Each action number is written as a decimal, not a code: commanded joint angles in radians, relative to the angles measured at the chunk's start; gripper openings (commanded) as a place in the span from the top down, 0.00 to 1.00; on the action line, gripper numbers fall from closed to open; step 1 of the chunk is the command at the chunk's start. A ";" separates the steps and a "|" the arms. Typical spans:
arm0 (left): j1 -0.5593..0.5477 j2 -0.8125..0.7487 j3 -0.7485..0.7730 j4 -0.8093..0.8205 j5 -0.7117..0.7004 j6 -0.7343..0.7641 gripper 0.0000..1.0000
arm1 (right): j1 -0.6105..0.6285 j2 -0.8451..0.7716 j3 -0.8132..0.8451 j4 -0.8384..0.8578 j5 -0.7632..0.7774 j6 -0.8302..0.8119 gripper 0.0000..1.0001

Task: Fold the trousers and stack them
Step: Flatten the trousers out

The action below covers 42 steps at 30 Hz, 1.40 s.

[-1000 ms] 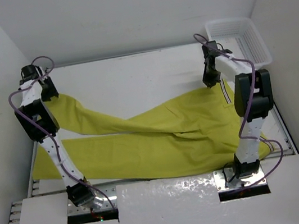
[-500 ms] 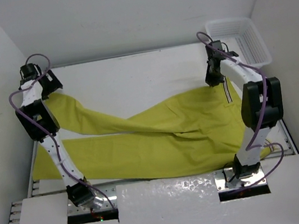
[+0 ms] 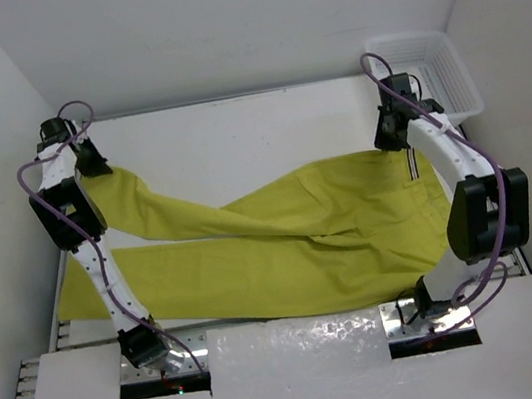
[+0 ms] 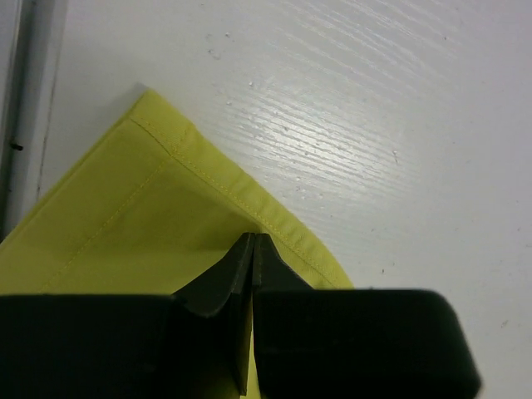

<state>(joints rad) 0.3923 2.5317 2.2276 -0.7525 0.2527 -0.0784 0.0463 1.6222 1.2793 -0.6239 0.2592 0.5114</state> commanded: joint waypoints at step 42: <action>0.046 -0.290 -0.495 -0.034 -0.009 0.037 0.36 | -0.206 -0.246 -0.081 0.240 -0.095 -0.059 1.00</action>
<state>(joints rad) 0.4133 2.2944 1.8572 -0.6807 0.1963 -0.0357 -0.1596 1.4288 1.1858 -0.4500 0.1493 0.4633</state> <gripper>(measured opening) 0.639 0.003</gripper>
